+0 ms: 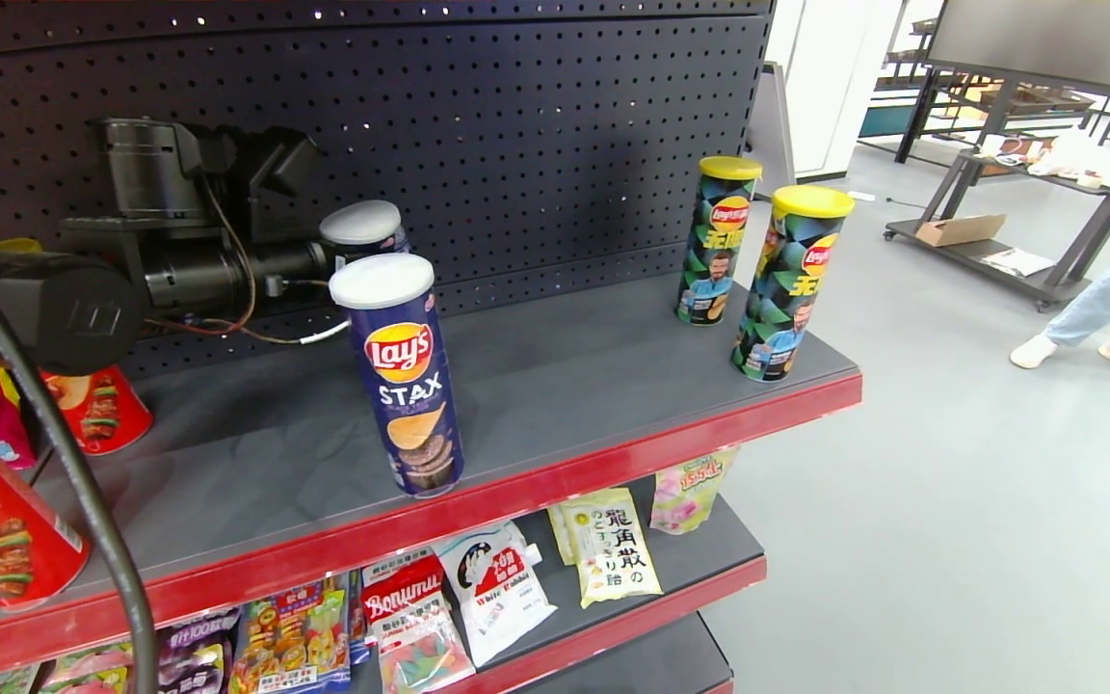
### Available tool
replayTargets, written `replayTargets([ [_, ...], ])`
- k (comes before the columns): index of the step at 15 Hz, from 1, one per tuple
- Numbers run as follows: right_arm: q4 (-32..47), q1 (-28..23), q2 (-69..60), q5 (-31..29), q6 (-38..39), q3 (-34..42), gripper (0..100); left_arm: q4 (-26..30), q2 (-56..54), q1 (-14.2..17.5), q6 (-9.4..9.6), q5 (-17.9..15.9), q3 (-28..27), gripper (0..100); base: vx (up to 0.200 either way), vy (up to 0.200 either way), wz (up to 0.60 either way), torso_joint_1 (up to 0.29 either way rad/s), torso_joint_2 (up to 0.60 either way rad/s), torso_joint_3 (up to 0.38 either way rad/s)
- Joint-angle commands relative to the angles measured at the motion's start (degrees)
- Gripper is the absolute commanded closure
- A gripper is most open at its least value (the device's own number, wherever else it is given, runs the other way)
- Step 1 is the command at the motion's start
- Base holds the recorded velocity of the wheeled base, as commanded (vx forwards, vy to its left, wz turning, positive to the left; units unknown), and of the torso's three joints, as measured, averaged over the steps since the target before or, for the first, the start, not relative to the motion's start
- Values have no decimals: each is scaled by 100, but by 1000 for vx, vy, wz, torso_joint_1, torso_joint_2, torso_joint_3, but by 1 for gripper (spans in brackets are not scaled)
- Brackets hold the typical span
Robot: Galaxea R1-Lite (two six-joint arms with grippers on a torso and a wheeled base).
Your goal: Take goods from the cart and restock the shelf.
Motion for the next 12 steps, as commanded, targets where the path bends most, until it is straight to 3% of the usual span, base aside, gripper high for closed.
replayTargets([
  [1,1,4,9,2,-1,1,0,14,-2,-1,-3,-8,0,100,0,0,0,0,0,0],
  [2,1,4,9,2,-1,1,0,14,-2,-1,-3,-8,0,100,0,0,0,0,0,0],
  [3,1,4,9,2,8,1,0,14,-2,-1,-3,-8,-8,0,0,0,0,0,0,0],
  [9,1,4,9,2,8,1,0,31,-134,-1,-38,1,88,0,0,0,0,0,0,0],
  [12,1,4,9,2,-1,1,0,40,-371,78,-56,18,414,0,0,0,0,0,0,0],
])
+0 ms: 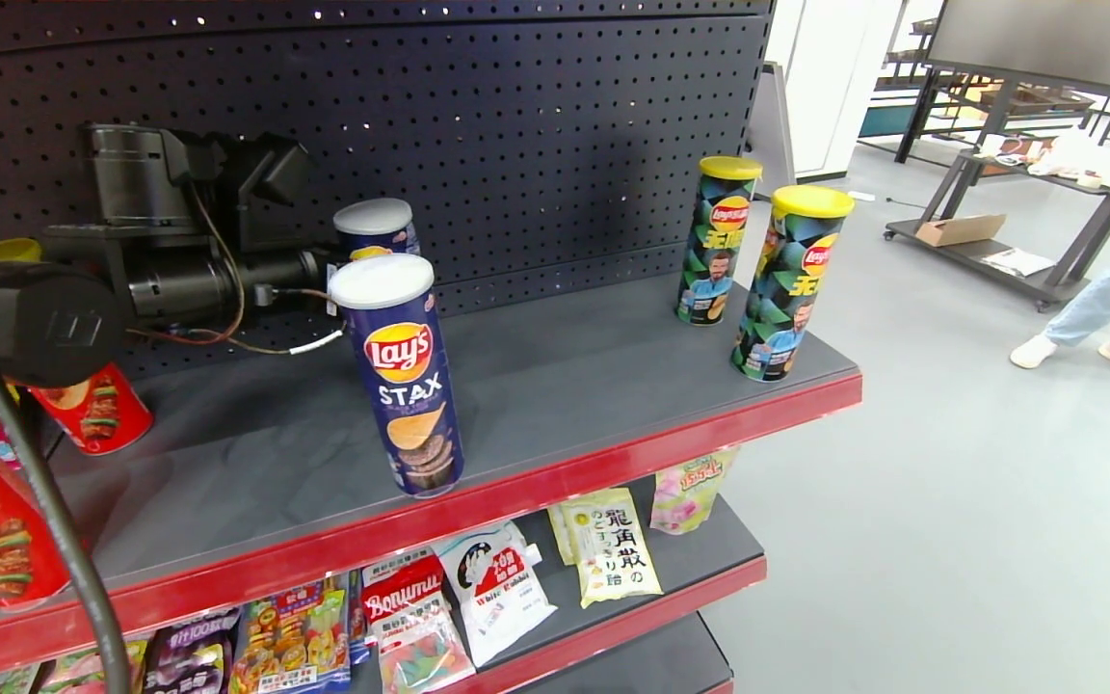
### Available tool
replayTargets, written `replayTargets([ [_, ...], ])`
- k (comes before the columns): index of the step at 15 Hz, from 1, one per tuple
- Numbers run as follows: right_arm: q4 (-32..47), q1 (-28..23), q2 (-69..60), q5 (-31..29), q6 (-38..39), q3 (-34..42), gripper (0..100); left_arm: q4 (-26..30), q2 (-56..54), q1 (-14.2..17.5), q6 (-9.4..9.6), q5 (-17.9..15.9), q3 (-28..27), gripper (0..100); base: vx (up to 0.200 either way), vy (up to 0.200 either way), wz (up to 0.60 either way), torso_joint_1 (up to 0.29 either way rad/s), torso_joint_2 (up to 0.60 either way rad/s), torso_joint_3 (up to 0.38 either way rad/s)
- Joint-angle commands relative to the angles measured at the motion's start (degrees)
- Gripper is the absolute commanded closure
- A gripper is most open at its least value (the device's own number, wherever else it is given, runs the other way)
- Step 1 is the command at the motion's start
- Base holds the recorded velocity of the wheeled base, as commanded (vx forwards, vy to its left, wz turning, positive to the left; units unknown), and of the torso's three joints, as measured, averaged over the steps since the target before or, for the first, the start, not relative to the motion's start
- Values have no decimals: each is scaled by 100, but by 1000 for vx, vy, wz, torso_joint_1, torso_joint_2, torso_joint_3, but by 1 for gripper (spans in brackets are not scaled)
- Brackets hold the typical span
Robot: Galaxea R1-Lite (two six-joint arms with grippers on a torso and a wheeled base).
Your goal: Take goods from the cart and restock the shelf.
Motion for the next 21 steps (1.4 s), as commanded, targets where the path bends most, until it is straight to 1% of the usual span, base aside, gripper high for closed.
replayTargets([
  [1,1,4,9,2,-2,1,0,-4,-218,68,-10,12,193,0,0,0,0,0,0,0],
  [4,1,4,9,2,-2,1,0,-12,-368,174,-1,21,377,0,0,0,0,0,0,0],
  [5,1,4,9,2,-2,1,0,-12,-464,253,8,12,483,0,0,0,0,0,0,0],
  [7,1,4,9,2,-2,1,0,-4,-658,279,8,12,746,0,0,0,0,0,0,0],
  [9,1,4,9,2,7,1,0,-4,-886,376,16,12,1019,0,0,0,0,0,0,0],
  [10,1,4,9,2,-2,1,0,-4,-1176,411,25,30,1318,0,0,0,0,0,0,0],
  [11,1,4,9,2,7,1,0,119,-1712,411,60,65,1810,0,0,0,0,0,0,0],
  [12,-7,4,9,2,7,1,0,392,-2556,411,254,83,2610,0,0,0,0,0,0,0],
  [13,1,4,9,2,7,1,0,655,-3523,420,667,74,3401,0,0,0,0,0,0,0],
  [14,-7,4,9,2,-2,1,0,717,-4419,402,895,83,4042,0,0,0,0,0,0,0],
  [15,1,4,9,2,7,1,0,787,-5158,420,878,118,4438,0,0,0,0,0,0,0],
  [16,1,4,9,2,-2,1,0,981,-5808,508,834,294,4649,0,0,0,0,0,0,0],
  [17,-7,4,9,2,7,1,0,1385,-6344,657,632,601,4666,0,0,0,0,0,0,0],
  [18,1,4,9,2,-2,1,0,1772,-6608,701,473,900,4578,0,0,0,0,0,0,0],
  [19,1,4,9,2,-2,1,0,1868,-6705,692,386,1076,4499,0,0,0,0,0,0,0],
  [21,1,4,9,2,-2,1,0,1816,-6705,692,359,1155,4429,0,0,0,0,0,0,0],
])
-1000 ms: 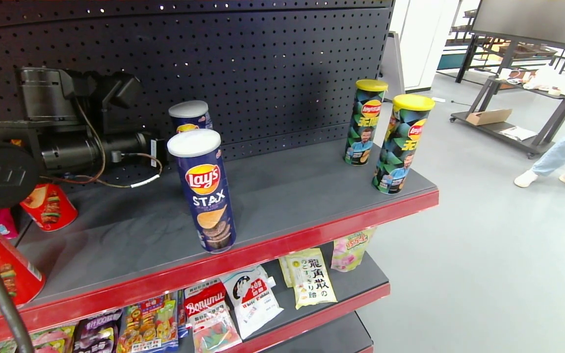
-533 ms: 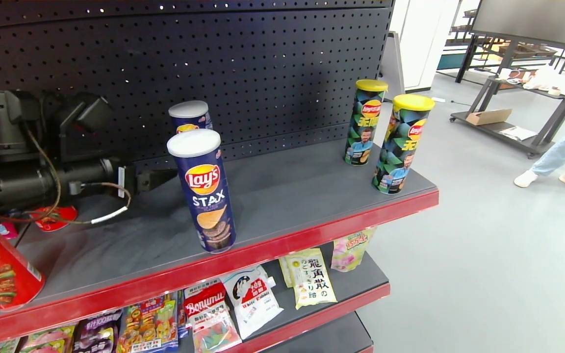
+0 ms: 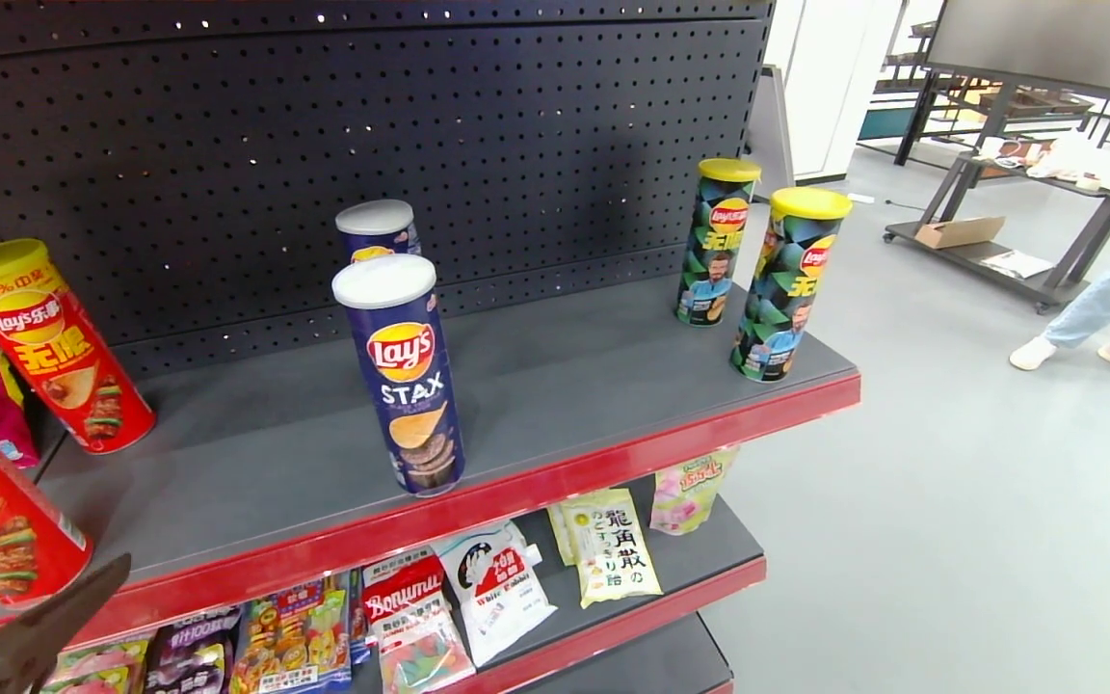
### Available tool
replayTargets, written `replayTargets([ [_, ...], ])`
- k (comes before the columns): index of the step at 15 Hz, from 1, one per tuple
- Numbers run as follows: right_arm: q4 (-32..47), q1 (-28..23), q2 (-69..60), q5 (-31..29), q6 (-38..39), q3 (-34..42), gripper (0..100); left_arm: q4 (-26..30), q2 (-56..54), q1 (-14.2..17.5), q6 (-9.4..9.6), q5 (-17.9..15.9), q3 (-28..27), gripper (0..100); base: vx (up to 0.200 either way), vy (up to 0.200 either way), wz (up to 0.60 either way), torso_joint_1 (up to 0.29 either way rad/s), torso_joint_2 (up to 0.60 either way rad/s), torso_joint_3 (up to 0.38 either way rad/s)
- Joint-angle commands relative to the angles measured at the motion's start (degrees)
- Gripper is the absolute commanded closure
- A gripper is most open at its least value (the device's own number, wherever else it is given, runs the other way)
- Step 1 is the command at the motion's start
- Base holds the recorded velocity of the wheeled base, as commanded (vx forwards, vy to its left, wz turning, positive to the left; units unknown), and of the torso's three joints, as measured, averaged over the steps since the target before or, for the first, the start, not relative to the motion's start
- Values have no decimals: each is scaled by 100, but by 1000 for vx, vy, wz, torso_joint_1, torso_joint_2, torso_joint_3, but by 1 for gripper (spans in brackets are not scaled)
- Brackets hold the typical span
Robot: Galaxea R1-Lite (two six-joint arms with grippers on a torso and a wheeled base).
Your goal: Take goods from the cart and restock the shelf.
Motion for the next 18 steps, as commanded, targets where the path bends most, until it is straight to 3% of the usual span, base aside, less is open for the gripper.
replayTargets([
  [1,1,3,9,2,7,1,0,-50,-690,47,-21,27,67,0,0,0,0,0,0,0],
  [8,1,12,9,20,-55,1,0,-129,-795,47,-4,9,93,0,0,0,0,0,0,0],
  [18,1,12,9,11,-2,1,0,-111,-1323,47,-4,18,401,0,0,0,540,2,3,3],
])
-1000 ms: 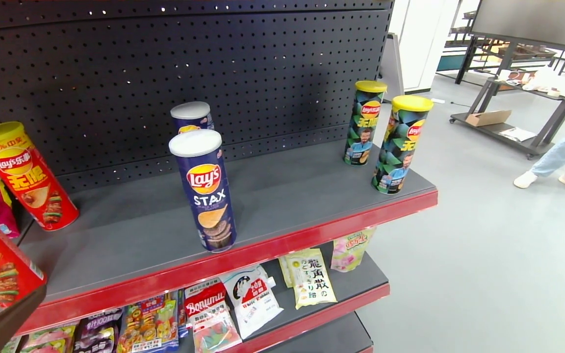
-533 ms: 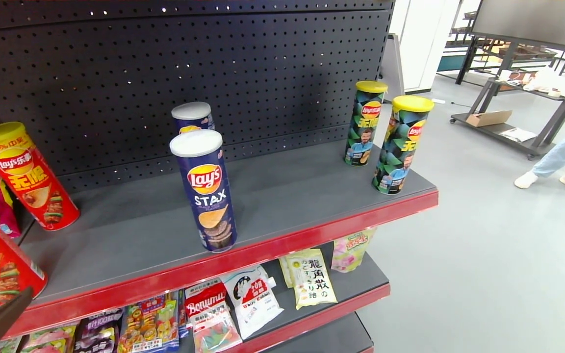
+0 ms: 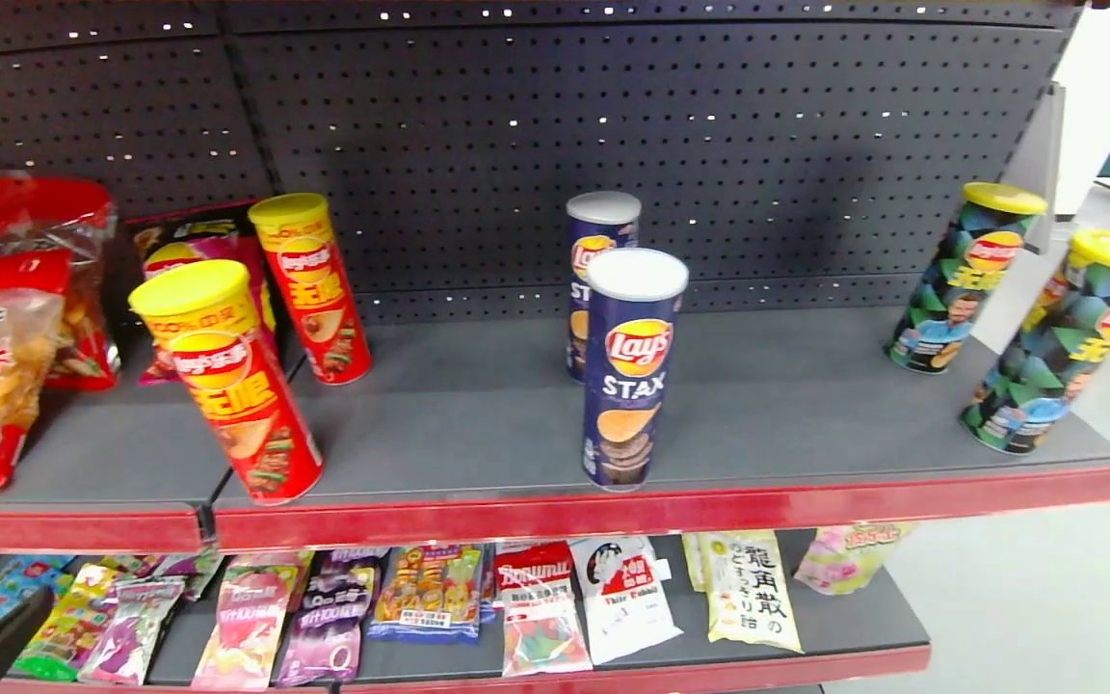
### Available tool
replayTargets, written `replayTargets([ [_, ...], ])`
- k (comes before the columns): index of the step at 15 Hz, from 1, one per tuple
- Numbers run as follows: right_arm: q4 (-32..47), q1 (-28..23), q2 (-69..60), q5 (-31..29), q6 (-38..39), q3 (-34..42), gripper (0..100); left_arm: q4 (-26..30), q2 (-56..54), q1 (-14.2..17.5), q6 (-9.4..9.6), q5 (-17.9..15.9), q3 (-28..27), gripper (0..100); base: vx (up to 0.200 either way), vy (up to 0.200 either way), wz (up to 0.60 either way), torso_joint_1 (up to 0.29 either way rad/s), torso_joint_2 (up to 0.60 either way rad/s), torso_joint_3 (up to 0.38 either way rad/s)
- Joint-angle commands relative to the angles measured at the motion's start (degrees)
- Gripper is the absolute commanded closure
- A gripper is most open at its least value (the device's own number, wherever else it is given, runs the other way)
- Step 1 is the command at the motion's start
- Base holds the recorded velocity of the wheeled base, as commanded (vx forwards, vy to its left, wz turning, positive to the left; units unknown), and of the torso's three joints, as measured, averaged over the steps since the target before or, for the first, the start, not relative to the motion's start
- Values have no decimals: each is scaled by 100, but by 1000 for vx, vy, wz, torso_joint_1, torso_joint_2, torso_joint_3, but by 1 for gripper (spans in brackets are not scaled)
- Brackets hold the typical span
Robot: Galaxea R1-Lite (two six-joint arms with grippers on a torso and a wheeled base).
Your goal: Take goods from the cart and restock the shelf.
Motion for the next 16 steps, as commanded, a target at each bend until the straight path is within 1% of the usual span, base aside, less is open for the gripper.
replayTargets([
  [1,1,2,6,6,4,1,0,1,-324,3,-8,21,224,0,0,0,0,0,0,0],
  [4,1,2,6,6,-5,1,0,177,-1106,-14,-69,-58,567,0,0,0,0,0,0,0],
  [5,1,2,6,6,-5,1,0,502,-1643,-41,-236,-225,743,0,0,0,0,0,0,0],
  [7,-25,-121,-2,-117,4,1,0,1205,-2495,-67,-271,-629,892,0,0,0,0,0,0,0],
  [8,-42,-112,68,-143,30,-184,0,1302,-2583,-85,-315,-735,971,0,0,0,0,0,0,0],
  [9,63,-86,1676,-134,813,-1959,0,1188,-2557,-85,-465,-709,1077,0,0,0,0,0,0,0],
  [10,81,-33,2450,-47,1120,-2776,0,1179,-2557,-93,-526,-682,1235,0,0,0,0,0,0,0],
  [11,81,134,2959,129,566,-3207,0,1100,-2557,-93,-596,-691,1569,0,0,0,0,0,0,0],
  [12,81,178,3320,120,-163,-3392,0,704,-2557,-85,-693,-647,1841,0,0,0,0,0,0,0],
  [13,72,160,3891,24,-673,-3620,0,335,-2583,-67,-851,-498,1982,0,0,0,0,0,0,0],
  [14,54,178,4199,-38,-682,-3717,0,282,-2592,-58,-886,-348,2026,0,0,0,0,0,0,0],
  [15,63,257,4770,-29,-699,-3787,0,256,-2592,-58,-1053,3,2026,0,0,0,0,0,0,0],
  [16,19,371,5209,-64,-664,-3805,0,212,-2601,-58,-1176,320,2043,0,0,0,0,0,0,0],
])
